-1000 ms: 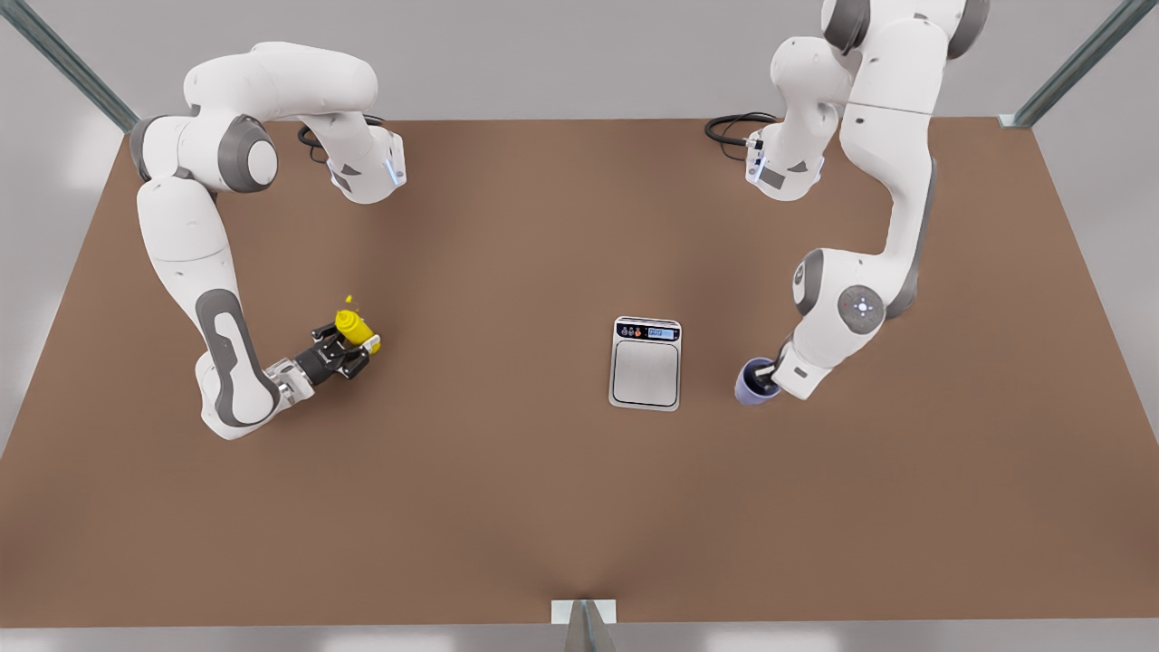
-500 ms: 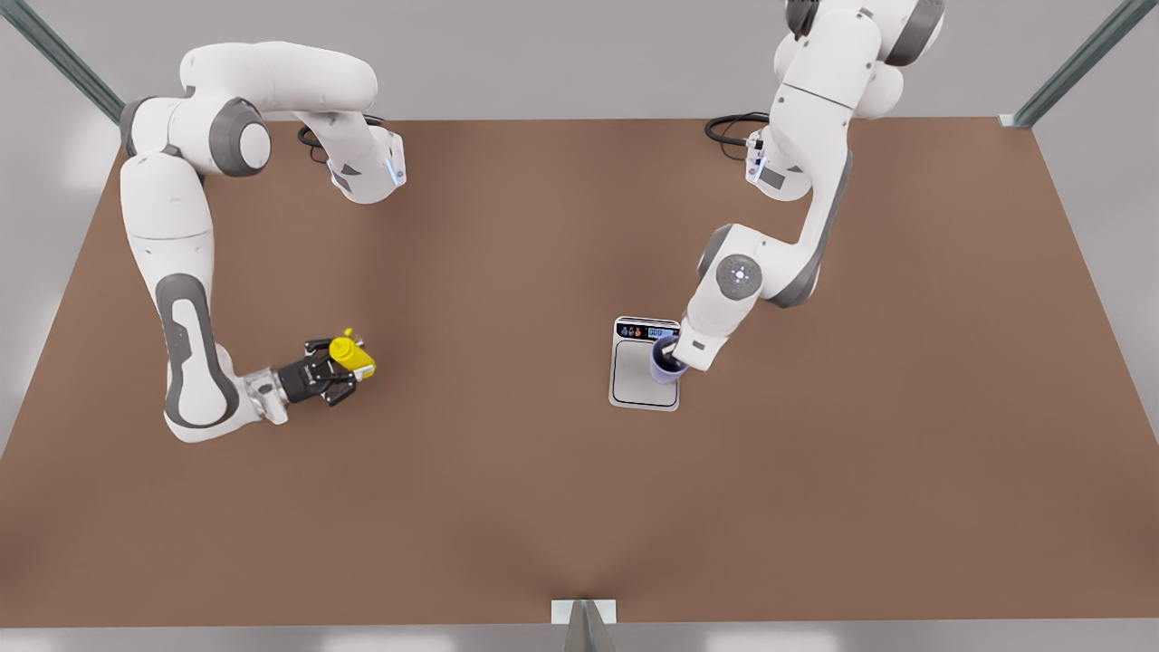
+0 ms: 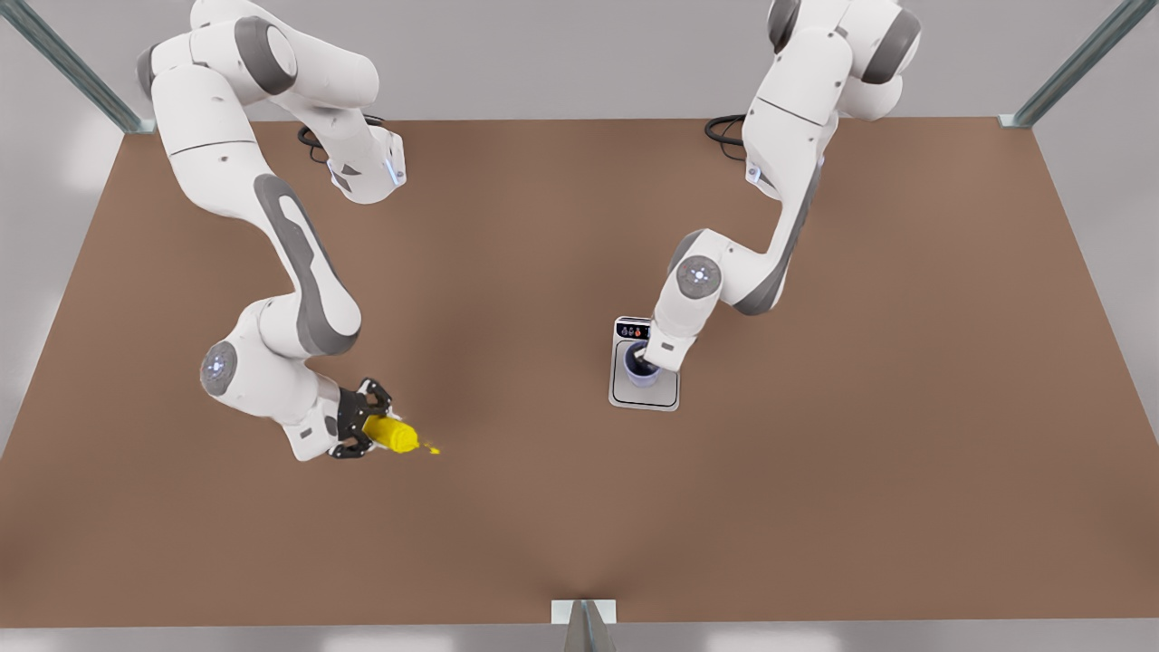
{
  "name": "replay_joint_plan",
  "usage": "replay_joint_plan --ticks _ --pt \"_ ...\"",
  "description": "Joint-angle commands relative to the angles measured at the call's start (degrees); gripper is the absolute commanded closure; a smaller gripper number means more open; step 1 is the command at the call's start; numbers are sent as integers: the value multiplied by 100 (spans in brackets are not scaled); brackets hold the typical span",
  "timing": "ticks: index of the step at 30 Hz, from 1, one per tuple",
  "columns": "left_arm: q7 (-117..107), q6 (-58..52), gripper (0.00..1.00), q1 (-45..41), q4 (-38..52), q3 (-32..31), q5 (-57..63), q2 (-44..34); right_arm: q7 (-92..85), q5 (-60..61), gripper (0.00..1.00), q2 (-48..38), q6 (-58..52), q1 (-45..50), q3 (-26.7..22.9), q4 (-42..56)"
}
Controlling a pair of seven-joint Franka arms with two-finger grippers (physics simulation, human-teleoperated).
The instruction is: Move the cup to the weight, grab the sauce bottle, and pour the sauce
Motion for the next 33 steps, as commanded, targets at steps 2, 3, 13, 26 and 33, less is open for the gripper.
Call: replay_joint_plan --ticks 2,3,13,26,33 --pt "-9 0 38 0 13 -18 -50 36 558 -503 44 -231 604 76 2 -326" --pt "-44 0 38 9 13 -53 -50 36 831 -1118 44 -266 701 172 2 -379" --pt "-88 -35 38 18 13 -9 231 -52 3582 -5073 44 -125 -327 1579 -33 315" --pt "-703 -817 38 27 31 17 697 -755 3644 -5944 44 -117 -556 1807 -33 324" --pt "2811 -3119 29 158 426 2934 -208 -2240 3995 -6647 44 112 -1268 2704 -24 948"
